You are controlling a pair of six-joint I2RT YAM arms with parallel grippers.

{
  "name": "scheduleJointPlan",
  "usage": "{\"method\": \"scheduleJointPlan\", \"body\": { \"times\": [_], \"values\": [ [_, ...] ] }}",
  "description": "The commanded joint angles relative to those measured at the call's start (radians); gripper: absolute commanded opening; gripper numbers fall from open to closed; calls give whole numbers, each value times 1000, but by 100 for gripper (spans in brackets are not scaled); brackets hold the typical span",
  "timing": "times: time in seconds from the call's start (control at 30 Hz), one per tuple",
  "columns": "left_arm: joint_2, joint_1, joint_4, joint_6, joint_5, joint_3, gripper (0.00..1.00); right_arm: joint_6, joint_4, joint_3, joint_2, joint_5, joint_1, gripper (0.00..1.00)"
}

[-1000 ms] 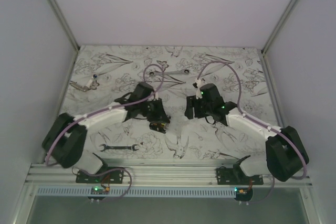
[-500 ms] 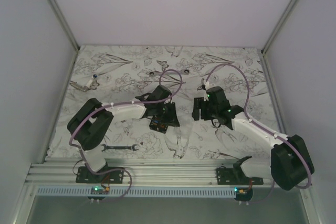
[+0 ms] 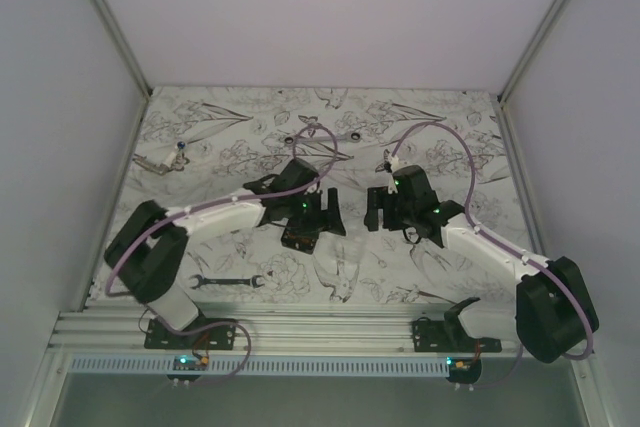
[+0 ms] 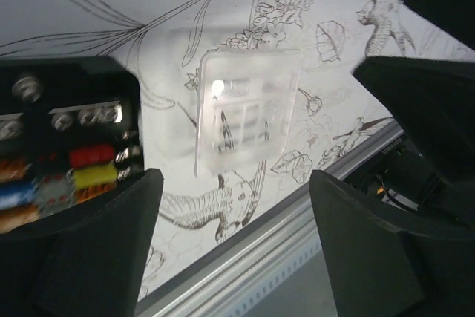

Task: Snap on the fuse box
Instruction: Place the fuse box cover at the center of the board, then adjust the fuse box base at the center of the board.

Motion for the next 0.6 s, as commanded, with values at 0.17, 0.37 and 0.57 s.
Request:
{"method": "scheduleJointPlan", "body": {
  "times": [0.17,0.37,0.57],
  "values": [
    [-274,115,-199,35,-132,-123,100,31,-21,1,-11,-25,12,88],
    [-272,198,-206,44,-156,-166,100,39,-21,2,-3,-27,26,94],
    [-172,203,-172,30,-118,-133,100,49,-31,2,-9,-26,40,97]
  ]
}}
